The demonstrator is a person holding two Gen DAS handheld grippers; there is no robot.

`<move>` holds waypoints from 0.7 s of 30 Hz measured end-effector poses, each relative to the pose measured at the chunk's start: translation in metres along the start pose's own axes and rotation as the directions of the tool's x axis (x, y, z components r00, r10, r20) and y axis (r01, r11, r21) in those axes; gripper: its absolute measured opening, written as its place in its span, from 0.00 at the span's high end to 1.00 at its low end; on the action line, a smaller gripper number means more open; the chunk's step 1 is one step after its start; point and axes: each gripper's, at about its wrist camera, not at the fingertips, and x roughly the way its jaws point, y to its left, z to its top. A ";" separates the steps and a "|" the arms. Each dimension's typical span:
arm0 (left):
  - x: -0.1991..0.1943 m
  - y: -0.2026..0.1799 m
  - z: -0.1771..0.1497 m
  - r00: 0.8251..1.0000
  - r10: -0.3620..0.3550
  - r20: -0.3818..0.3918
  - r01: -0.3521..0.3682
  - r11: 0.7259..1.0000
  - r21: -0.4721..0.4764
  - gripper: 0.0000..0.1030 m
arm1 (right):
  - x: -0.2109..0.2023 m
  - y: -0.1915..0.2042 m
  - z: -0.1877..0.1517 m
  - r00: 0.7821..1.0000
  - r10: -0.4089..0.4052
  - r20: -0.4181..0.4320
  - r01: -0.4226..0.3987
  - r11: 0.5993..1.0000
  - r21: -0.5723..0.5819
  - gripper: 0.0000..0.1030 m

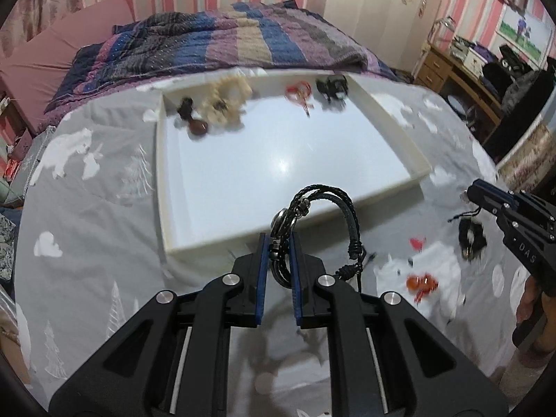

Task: Organize jewelry
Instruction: 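Carry both held items into the white tray and open both tools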

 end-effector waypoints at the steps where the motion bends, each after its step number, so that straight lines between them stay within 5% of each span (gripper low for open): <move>1: -0.002 0.005 0.006 1.000 -0.001 0.005 0.001 1.000 -0.009 0.90 | 0.000 0.003 0.012 1.000 0.003 0.016 -0.003 1.000 -0.011 0.90; 11: -0.002 0.032 0.075 0.999 0.017 0.048 -0.014 0.998 -0.063 0.90 | 0.023 0.024 0.102 0.996 0.025 0.083 -0.020 0.998 -0.068 0.90; 21: 0.064 0.060 0.121 0.998 0.055 -0.004 -0.055 0.991 -0.125 0.90 | 0.093 0.029 0.155 0.997 0.035 0.071 -0.031 0.998 -0.051 0.90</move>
